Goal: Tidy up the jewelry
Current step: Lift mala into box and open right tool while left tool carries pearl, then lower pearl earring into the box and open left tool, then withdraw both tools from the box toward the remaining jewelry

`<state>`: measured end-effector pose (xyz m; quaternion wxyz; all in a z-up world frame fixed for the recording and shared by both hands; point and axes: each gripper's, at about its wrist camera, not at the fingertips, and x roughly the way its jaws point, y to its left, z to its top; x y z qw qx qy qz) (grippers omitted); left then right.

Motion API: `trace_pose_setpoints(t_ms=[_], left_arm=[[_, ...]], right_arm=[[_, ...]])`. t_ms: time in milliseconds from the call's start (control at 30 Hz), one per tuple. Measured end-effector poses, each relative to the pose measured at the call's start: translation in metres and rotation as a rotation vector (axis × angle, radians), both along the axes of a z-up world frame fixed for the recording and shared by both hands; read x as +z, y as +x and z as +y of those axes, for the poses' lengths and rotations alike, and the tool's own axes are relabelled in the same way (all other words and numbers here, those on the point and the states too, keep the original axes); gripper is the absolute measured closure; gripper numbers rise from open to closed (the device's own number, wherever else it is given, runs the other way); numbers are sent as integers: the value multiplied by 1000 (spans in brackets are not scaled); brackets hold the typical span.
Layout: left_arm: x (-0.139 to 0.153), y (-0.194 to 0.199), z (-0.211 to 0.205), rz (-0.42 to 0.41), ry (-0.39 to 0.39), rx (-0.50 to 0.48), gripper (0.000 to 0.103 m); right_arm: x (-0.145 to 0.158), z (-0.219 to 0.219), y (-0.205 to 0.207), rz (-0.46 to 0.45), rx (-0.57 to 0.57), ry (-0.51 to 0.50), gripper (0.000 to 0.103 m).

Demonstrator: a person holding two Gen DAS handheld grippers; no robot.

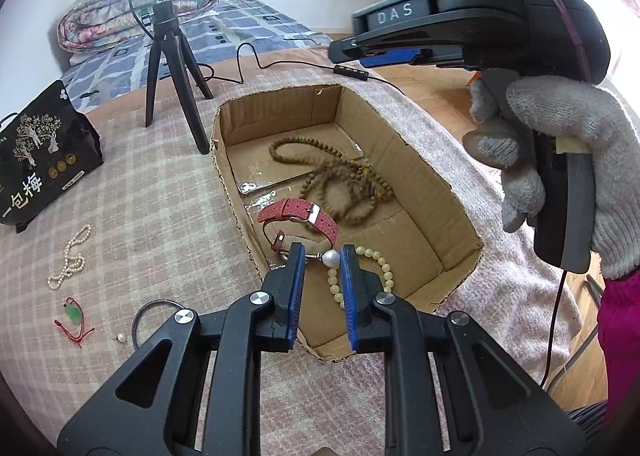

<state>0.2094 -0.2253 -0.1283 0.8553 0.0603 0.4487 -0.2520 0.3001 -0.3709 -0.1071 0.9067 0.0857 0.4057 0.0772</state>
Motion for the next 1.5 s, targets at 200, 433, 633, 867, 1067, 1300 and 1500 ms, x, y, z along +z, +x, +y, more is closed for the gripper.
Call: trace_pose_setpoints(t_ms=[200, 433, 633, 867, 1067, 1300, 1500], left_arm=[[3, -2, 2, -25, 0, 11, 32], [-1, -2, 5, -10, 1, 27, 30], [1, -6, 8, -15, 6, 24, 30], [5, -10, 18, -23, -3, 31, 30], [11, -16, 28, -32, -8, 33, 30], [18, -25, 50, -47, -10, 48, 30], [26, -31, 83, -55, -21, 89, 30]], right_arm=[[-5, 10, 0, 1, -4, -73, 13], [-14, 19, 2, 32, -3, -114, 4], [-14, 21, -1, 41, -9, -126, 3], [-4, 18, -10, 25, -34, -101, 3], [6, 19, -20, 11, -47, -109, 3], [19, 19, -39, -17, -70, -94, 3], [22, 23, -59, -32, -90, -63, 2]])
